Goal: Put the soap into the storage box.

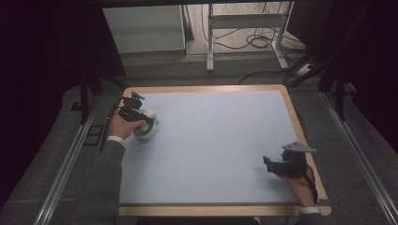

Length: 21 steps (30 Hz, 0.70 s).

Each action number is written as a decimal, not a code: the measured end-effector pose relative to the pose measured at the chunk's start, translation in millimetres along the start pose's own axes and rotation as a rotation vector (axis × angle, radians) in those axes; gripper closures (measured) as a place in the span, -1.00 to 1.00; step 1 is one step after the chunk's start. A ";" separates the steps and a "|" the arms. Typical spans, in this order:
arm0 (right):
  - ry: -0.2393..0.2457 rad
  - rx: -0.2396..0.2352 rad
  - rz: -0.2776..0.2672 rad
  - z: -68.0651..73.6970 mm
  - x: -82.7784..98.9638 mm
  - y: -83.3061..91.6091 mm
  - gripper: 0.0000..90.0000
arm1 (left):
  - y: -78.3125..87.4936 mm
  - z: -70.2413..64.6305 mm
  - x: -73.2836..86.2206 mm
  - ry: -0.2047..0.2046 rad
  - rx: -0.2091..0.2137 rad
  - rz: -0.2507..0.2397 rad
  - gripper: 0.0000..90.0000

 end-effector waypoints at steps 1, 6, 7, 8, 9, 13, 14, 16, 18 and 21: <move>0.000 0.000 0.000 -0.1 0.1 -0.1 -0.81 | -1.5 1.3 0.1 0.008 0.002 0.001 0.10; 0.000 -0.003 0.004 0.0 0.6 -0.9 -0.81 | -7.5 8.3 -0.1 0.037 -0.020 0.007 0.10; -0.001 -0.003 0.005 0.0 0.7 -1.0 -0.81 | -8.4 9.5 0.2 0.039 -0.023 0.009 0.10; -0.002 -0.003 0.006 0.0 0.8 -1.1 -0.81 | -9.5 10.0 0.6 0.051 -0.023 0.010 0.10; -0.002 -0.003 0.006 -0.1 1.0 -1.3 -0.81 | -10.7 10.9 1.2 0.050 -0.024 0.010 0.10; 0.000 -0.002 0.007 0.1 1.3 -2.1 -0.81 | -16.2 10.3 4.1 0.050 -0.020 0.023 0.09; 0.000 -0.003 0.007 0.3 1.3 -2.3 -0.81 | -17.3 9.7 4.9 0.047 -0.020 0.029 0.09; 0.002 -0.003 0.010 0.8 1.5 -2.7 -0.81 | -15.6 7.0 4.8 0.050 -0.005 0.001 0.01; 0.003 -0.005 0.012 0.9 1.9 -3.4 -0.81 | -10.3 2.3 4.2 0.049 0.021 -0.024 -0.09; 0.004 -0.003 0.014 1.0 2.1 -3.9 -0.81 | -3.1 -3.3 4.3 0.032 0.026 -0.044 -0.18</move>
Point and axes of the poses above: each handheld gripper's, and its own axes: y roughly backward along the jaws, x roughly out of its underside, z roughly to its left, the point moved 3 cm from there along -y, roughly forward along the jaws, and after that the axes turned 3 degrees about y, right-handed, at the moved point
